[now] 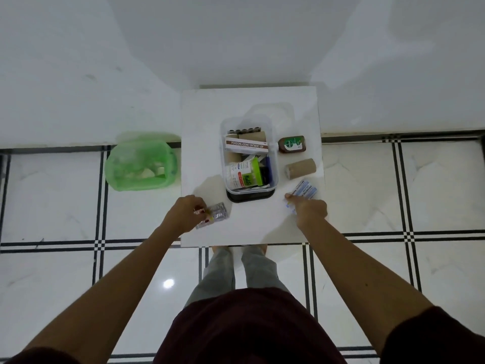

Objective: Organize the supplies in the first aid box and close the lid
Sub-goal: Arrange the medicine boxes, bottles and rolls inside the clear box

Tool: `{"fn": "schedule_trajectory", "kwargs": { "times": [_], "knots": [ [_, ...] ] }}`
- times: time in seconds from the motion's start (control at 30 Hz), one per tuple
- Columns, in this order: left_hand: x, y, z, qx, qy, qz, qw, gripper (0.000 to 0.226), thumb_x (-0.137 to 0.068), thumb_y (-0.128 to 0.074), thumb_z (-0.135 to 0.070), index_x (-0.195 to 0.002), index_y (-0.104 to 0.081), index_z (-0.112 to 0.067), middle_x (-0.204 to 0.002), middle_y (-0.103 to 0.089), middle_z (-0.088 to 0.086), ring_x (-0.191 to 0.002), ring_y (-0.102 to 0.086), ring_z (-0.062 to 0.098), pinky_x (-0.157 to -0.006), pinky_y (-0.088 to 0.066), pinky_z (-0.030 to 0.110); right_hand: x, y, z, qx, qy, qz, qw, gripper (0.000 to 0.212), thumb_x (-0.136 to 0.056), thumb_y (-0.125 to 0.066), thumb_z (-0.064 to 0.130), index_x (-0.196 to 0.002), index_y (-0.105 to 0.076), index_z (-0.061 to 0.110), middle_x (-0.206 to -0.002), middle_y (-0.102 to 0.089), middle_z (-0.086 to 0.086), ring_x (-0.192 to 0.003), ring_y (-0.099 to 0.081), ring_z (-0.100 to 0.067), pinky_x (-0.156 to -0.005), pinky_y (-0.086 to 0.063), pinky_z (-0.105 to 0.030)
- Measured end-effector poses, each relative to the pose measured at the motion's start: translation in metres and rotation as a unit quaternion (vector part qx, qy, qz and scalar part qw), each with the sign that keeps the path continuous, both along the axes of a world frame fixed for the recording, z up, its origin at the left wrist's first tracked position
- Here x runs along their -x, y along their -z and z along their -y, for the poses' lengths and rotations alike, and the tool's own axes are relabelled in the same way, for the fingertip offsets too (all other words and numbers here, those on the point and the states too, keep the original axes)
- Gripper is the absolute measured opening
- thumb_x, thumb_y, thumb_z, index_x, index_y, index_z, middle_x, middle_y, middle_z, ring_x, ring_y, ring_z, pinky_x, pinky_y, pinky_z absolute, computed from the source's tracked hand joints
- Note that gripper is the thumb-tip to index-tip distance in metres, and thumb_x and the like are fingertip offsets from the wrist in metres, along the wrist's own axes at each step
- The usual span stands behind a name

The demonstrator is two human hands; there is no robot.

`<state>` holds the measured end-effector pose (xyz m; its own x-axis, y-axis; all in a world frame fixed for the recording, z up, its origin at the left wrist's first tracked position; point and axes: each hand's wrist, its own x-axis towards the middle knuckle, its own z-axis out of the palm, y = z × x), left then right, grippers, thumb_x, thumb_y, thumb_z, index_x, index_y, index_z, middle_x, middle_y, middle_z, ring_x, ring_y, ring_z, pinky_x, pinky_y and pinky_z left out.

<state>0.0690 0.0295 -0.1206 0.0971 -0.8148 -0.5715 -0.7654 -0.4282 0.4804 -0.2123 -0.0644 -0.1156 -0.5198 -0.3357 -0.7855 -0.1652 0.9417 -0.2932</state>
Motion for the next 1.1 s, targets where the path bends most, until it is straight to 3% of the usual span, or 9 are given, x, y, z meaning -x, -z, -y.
{"fn": "schedule_trajectory", "kwargs": {
  "times": [0.27,0.33,0.43,0.53,0.67,0.8,0.9,1.03,1.1],
  "knots": [
    [-0.014,-0.044,-0.004,0.024,-0.149,-0.030,0.988,0.012,-0.084,-0.066,-0.013,-0.088,-0.076,-0.009,-0.073,-0.067,0.006,-0.058,-0.053,0.010,-0.047,-0.035,0.007,0.017,-0.020,-0.027,0.076,-0.041,0.017,0.996,0.028,-0.085,-0.065,0.018,-0.106,-0.063,0.000,-0.096,-0.064,-0.016,-0.081,-0.059,-0.027,-0.078,-0.055,-0.039],
    [-0.019,-0.058,0.004,0.055,-0.177,-0.035,0.982,0.014,-0.087,-0.064,-0.018,-0.090,-0.075,-0.010,-0.074,-0.068,0.006,-0.061,-0.056,0.012,-0.054,-0.039,0.013,0.020,-0.033,-0.032,0.115,-0.059,0.019,0.991,0.026,-0.088,-0.060,0.012,-0.111,-0.063,0.001,-0.101,-0.065,-0.015,-0.082,-0.059,-0.027,-0.078,-0.057,-0.043],
    [-0.022,-0.080,0.025,0.119,-0.259,-0.089,0.954,0.011,-0.086,-0.067,-0.020,-0.085,-0.074,-0.012,-0.073,-0.070,0.007,-0.068,-0.062,0.020,-0.066,-0.049,0.029,0.018,-0.053,-0.036,0.176,-0.134,0.000,0.975,0.017,-0.087,-0.063,0.015,-0.100,-0.063,0.003,-0.102,-0.068,-0.016,-0.078,-0.060,-0.025,-0.069,-0.053,-0.035],
    [-0.014,-0.101,0.054,0.169,-0.320,-0.158,0.919,0.004,-0.082,-0.071,-0.013,-0.086,-0.072,-0.011,-0.066,-0.071,-0.005,-0.062,-0.064,0.010,-0.062,-0.054,0.026,0.006,-0.081,-0.029,0.253,-0.213,-0.004,0.944,0.035,-0.083,-0.071,0.016,-0.113,-0.056,0.005,-0.107,-0.063,-0.007,-0.090,-0.060,-0.020,-0.078,-0.052,-0.031],
    [0.003,-0.106,0.097,0.171,-0.272,-0.168,0.932,0.017,-0.083,-0.071,-0.015,-0.093,-0.072,-0.001,-0.074,-0.072,0.005,-0.065,-0.067,0.016,-0.065,-0.059,0.031,-0.019,-0.099,-0.001,0.328,-0.301,-0.001,0.895,0.032,-0.087,-0.066,0.016,-0.115,-0.057,0.003,-0.112,-0.066,-0.013,-0.096,-0.065,-0.023,-0.072,-0.050,-0.016],
    [0.016,-0.101,0.133,0.176,-0.222,-0.121,0.951,0.017,-0.084,-0.067,-0.017,-0.095,-0.074,-0.006,-0.091,-0.075,0.014,-0.085,-0.071,0.029,-0.080,-0.058,0.046,-0.039,-0.091,0.023,0.330,-0.381,-0.005,0.863,0.023,-0.094,-0.055,0.013,-0.111,-0.063,0.000,-0.102,-0.068,-0.018,-0.080,-0.052,-0.015,-0.057,-0.039,0.002],
    [0.026,-0.097,0.152,0.174,-0.195,-0.077,0.962,0.017,-0.083,-0.067,-0.014,-0.096,-0.074,-0.005,-0.094,-0.075,0.014,-0.084,-0.070,0.025,-0.080,-0.057,0.038,-0.048,-0.084,0.033,0.323,-0.404,0.006,0.856,0.024,-0.092,-0.059,0.017,-0.111,-0.065,0.003,-0.097,-0.070,-0.014,-0.073,-0.056,-0.014,-0.051,-0.040,-0.004],
    [0.029,-0.086,0.157,0.152,-0.194,-0.029,0.969,0.018,-0.080,-0.072,-0.019,-0.094,-0.076,-0.008,-0.090,-0.076,0.009,-0.074,-0.063,0.012,-0.057,-0.039,0.008,-0.058,-0.075,0.037,0.301,-0.370,0.041,0.878,0.025,-0.086,-0.067,0.017,-0.108,-0.059,0.010,-0.092,-0.062,0.001,-0.077,-0.060,-0.012,-0.047,-0.043,-0.003],
    [0.030,-0.080,0.155,0.151,-0.213,-0.021,0.965,0.017,-0.078,-0.074,-0.021,-0.092,-0.077,-0.010,-0.088,-0.076,0.008,-0.073,-0.065,0.013,-0.055,-0.036,0.009,-0.061,-0.071,0.036,0.292,-0.376,-0.003,0.879,0.022,-0.084,-0.070,0.021,-0.097,-0.053,0.015,-0.088,-0.062,0.002,-0.076,-0.063,-0.014,-0.051,-0.046,-0.011]
  ]
}}
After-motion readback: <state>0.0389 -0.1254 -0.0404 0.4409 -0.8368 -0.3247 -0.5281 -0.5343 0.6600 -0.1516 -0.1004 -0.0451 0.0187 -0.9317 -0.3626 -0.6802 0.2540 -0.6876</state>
